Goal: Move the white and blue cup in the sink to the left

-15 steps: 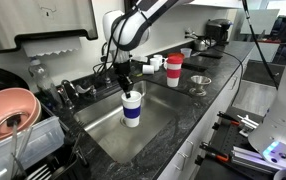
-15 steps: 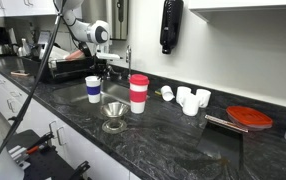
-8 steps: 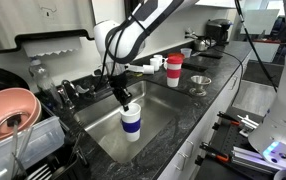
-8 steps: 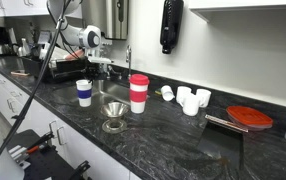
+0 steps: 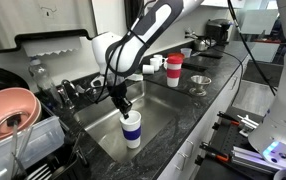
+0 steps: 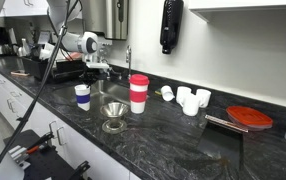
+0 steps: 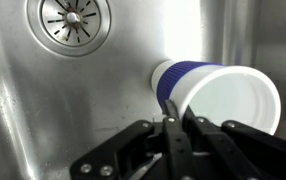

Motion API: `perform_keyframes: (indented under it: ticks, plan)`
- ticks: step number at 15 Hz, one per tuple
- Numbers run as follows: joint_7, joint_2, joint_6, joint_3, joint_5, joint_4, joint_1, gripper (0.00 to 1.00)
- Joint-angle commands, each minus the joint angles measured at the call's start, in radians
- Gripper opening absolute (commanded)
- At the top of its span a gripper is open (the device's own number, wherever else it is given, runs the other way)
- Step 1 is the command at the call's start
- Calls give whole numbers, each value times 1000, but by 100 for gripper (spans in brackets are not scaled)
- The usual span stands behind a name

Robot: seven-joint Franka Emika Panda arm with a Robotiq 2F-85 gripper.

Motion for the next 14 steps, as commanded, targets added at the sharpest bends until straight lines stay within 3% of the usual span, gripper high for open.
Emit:
perform_keyframes:
  ticks: [1,2,3,11,14]
  plan:
    - [19,0,10,5,-19,10,0,27]
    - [20,0,10,5,-18,10,0,29]
    - [21,0,10,6,-18,12,0,40]
    - [24,-16,8,8,-6,19,-7,96]
    - [38,-62,-3,10,13,8,-21,100]
